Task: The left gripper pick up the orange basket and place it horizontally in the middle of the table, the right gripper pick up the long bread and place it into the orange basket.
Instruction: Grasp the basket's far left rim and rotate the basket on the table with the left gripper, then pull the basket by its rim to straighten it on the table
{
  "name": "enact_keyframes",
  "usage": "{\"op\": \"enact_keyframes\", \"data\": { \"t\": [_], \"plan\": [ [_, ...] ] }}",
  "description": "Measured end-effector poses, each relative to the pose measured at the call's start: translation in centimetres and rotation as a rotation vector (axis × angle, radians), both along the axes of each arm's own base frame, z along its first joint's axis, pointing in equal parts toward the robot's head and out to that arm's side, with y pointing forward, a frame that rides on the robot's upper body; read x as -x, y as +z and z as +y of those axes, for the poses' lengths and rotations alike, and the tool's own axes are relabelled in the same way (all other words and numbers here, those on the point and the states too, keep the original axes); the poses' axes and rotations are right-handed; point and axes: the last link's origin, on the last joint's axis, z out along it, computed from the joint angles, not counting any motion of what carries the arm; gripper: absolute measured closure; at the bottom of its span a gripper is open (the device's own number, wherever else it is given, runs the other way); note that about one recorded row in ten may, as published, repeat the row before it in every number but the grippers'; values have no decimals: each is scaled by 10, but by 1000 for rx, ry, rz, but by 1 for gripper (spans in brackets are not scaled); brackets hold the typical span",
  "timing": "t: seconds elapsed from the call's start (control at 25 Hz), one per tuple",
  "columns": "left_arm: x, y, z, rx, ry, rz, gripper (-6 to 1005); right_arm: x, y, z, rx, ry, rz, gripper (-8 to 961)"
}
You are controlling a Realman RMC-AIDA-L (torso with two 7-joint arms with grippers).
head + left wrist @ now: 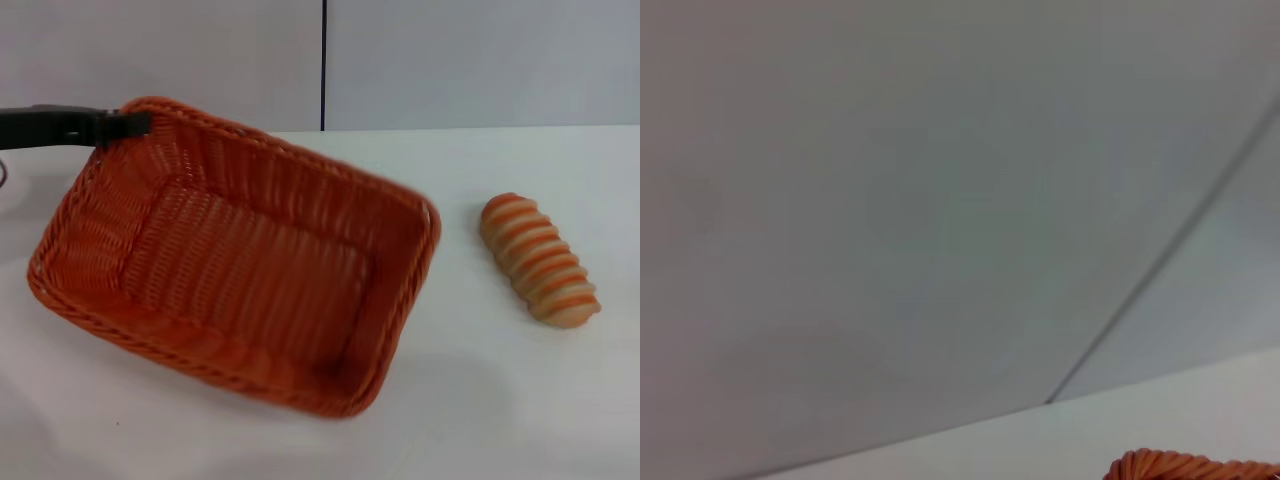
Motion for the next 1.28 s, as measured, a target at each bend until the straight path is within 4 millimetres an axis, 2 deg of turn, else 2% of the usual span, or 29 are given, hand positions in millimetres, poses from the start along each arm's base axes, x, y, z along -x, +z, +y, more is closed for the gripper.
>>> {"op": "enact_keyframes", "data": {
  "t": [0.24, 0.48, 0.52, 0.68, 0.88, 1.28],
  "plan": [
    [19, 23, -19, -56, 203, -118, 803, 0, 4, 3, -2, -1, -9, 270],
    [21, 25, -26, -50, 222, -136, 802, 1, 2, 13, 11, -2, 5, 270],
    [24, 24, -38, -11, 251, -171, 802, 1, 2, 13, 11, -2, 5, 270],
    [30, 17, -51, 29, 280, -209, 802, 4, 1, 19, 21, 13, 3, 270],
    [38, 3, -60, 43, 305, -285, 803, 4, 0, 23, 31, 12, 9, 271],
    [44, -9, -63, 82, 312, -305, 802, 4, -2, 32, 56, 3, 9, 271]
  ]
}}
